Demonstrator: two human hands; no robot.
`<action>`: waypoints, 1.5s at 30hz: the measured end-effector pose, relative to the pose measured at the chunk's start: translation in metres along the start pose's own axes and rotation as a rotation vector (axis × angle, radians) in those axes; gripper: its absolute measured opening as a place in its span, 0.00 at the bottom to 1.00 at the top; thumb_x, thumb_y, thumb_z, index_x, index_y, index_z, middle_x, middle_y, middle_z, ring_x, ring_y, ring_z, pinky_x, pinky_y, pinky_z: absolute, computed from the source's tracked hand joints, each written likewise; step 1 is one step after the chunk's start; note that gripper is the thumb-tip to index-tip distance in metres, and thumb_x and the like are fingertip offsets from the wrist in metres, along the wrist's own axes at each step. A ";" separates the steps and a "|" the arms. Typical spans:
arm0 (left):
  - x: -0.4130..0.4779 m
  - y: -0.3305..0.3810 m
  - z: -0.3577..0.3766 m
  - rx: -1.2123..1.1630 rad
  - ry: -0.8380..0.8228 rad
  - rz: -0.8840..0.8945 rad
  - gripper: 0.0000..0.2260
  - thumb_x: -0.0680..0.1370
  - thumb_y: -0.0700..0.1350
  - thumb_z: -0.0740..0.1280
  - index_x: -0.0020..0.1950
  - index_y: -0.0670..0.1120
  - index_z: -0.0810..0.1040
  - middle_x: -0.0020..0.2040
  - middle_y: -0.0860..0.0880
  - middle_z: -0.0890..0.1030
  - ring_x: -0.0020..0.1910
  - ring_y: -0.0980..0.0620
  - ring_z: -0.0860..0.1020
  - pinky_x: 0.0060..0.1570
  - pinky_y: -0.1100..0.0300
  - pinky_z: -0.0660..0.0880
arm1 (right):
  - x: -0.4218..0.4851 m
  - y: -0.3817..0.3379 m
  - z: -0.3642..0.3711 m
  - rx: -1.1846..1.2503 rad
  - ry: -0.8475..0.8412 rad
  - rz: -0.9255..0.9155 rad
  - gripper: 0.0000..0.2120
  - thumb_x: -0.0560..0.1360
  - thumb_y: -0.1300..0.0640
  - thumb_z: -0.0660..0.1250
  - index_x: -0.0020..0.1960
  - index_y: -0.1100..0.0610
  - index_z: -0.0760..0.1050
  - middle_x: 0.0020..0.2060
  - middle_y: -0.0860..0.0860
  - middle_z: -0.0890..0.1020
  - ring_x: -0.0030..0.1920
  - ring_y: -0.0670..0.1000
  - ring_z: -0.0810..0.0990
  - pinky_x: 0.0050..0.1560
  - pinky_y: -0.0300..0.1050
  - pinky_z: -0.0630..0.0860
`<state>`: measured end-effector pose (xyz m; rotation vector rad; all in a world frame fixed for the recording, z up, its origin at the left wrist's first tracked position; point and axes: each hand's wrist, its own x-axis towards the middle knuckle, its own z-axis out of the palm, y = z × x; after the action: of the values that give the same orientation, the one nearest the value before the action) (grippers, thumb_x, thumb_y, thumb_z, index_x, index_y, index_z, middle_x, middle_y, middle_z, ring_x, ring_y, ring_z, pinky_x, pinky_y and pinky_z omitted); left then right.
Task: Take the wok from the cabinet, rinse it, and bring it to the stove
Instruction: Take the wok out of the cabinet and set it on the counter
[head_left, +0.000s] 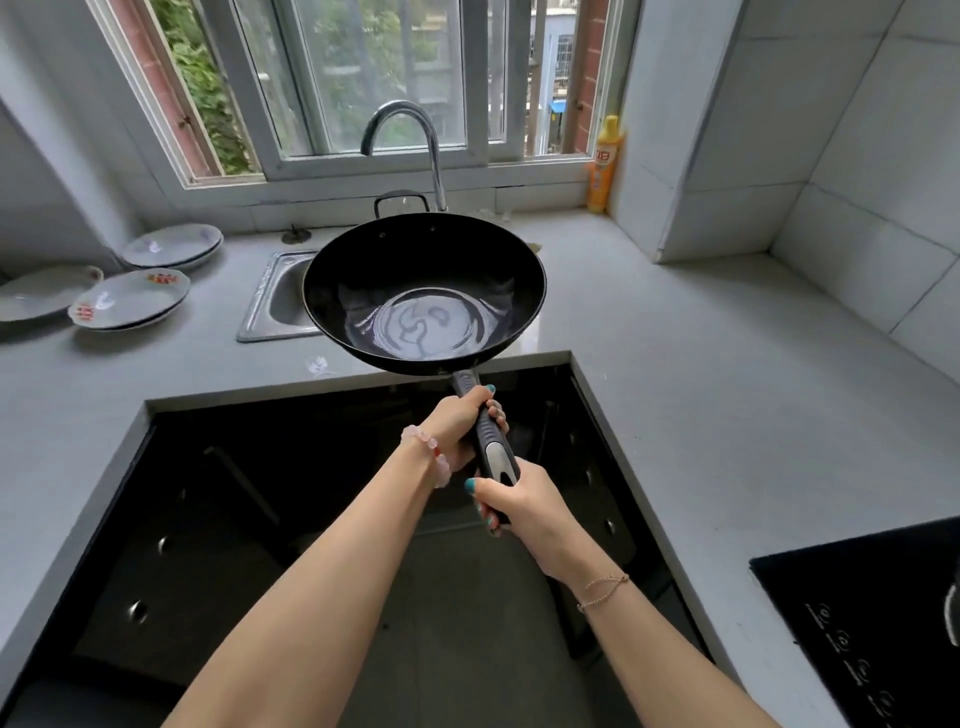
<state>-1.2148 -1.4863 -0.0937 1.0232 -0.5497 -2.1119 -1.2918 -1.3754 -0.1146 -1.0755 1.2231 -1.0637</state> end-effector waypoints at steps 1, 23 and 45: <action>-0.001 0.003 -0.005 -0.001 0.005 0.006 0.07 0.79 0.37 0.57 0.41 0.44 0.66 0.24 0.51 0.70 0.20 0.58 0.69 0.22 0.67 0.71 | 0.002 -0.001 0.005 0.005 -0.003 0.000 0.03 0.73 0.61 0.66 0.46 0.58 0.72 0.24 0.46 0.77 0.24 0.42 0.73 0.27 0.35 0.72; -0.059 0.063 -0.115 -0.080 0.171 0.161 0.10 0.80 0.38 0.57 0.38 0.44 0.66 0.23 0.50 0.70 0.19 0.58 0.70 0.22 0.67 0.72 | 0.036 0.001 0.119 -0.044 -0.237 0.026 0.05 0.70 0.60 0.67 0.41 0.57 0.70 0.23 0.46 0.78 0.24 0.42 0.73 0.26 0.35 0.72; -0.152 0.158 -0.362 -0.268 0.546 0.321 0.15 0.79 0.38 0.59 0.31 0.45 0.66 0.21 0.50 0.70 0.18 0.56 0.70 0.22 0.66 0.71 | 0.105 0.020 0.365 -0.125 -0.629 0.150 0.06 0.70 0.62 0.65 0.37 0.57 0.68 0.23 0.47 0.77 0.24 0.45 0.73 0.26 0.37 0.71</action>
<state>-0.7936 -1.4991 -0.1337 1.1986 -0.1398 -1.4899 -0.9209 -1.4583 -0.1371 -1.2663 0.8450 -0.4750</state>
